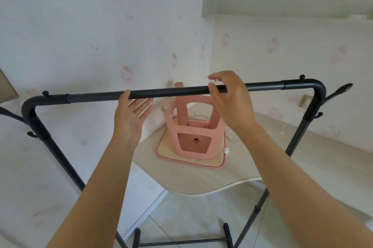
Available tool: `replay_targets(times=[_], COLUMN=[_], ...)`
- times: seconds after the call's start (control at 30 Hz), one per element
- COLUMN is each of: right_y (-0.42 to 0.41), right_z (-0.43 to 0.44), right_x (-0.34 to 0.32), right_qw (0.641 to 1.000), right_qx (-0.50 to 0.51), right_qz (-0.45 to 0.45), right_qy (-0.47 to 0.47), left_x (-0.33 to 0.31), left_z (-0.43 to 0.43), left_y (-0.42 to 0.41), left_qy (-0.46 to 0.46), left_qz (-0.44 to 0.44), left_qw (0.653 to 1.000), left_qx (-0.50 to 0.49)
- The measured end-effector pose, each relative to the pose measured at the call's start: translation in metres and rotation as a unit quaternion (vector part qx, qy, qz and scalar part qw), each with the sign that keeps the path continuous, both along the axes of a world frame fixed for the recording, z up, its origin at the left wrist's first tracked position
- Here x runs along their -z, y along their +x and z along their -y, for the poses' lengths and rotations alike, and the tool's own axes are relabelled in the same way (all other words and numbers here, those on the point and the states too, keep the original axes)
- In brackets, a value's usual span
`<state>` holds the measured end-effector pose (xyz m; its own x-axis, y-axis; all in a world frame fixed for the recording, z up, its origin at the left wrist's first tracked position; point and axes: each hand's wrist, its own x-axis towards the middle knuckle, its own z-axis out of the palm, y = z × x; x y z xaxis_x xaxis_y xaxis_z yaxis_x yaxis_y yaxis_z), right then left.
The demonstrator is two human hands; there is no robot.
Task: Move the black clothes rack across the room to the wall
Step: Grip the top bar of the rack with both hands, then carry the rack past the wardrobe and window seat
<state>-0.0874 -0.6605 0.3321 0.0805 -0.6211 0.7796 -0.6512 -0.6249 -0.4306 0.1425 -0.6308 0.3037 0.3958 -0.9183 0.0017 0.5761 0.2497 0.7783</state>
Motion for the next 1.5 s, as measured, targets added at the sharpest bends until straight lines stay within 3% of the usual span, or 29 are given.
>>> replay_targets(times=[0.23,0.63,0.8,1.0,1.3,1.5], right_y=[0.005,-0.009,-0.006,-0.014,-0.032,-0.053], right_z=[0.028,0.040,0.035,0.032,0.012,0.002], right_x=[0.008,0.008,-0.001,-0.006,-0.008,-0.007], right_qw=[0.984,0.961,0.959,0.932,0.953,0.931], right_qx=[0.117,0.152,0.181,0.249,0.239,0.292], right_qz=[-0.136,-0.230,-0.220,-0.256,-0.186,-0.216], right_qy=[-0.015,-0.031,0.012,0.069,-0.003,0.041], left_x=[-0.001,-0.011,-0.009,-0.012,-0.013,-0.013], left_z=[0.009,0.018,0.017,0.016,0.015,0.018], left_y=[0.003,-0.008,-0.009,-0.019,-0.036,-0.052], left_qy=[-0.010,-0.032,-0.032,-0.027,-0.029,-0.021], left_qz=[-0.030,-0.059,-0.059,-0.067,-0.070,-0.077], left_qw=[0.999,0.998,0.997,0.997,0.996,0.995], left_qx=[-0.042,-0.023,-0.024,0.002,0.043,0.063])
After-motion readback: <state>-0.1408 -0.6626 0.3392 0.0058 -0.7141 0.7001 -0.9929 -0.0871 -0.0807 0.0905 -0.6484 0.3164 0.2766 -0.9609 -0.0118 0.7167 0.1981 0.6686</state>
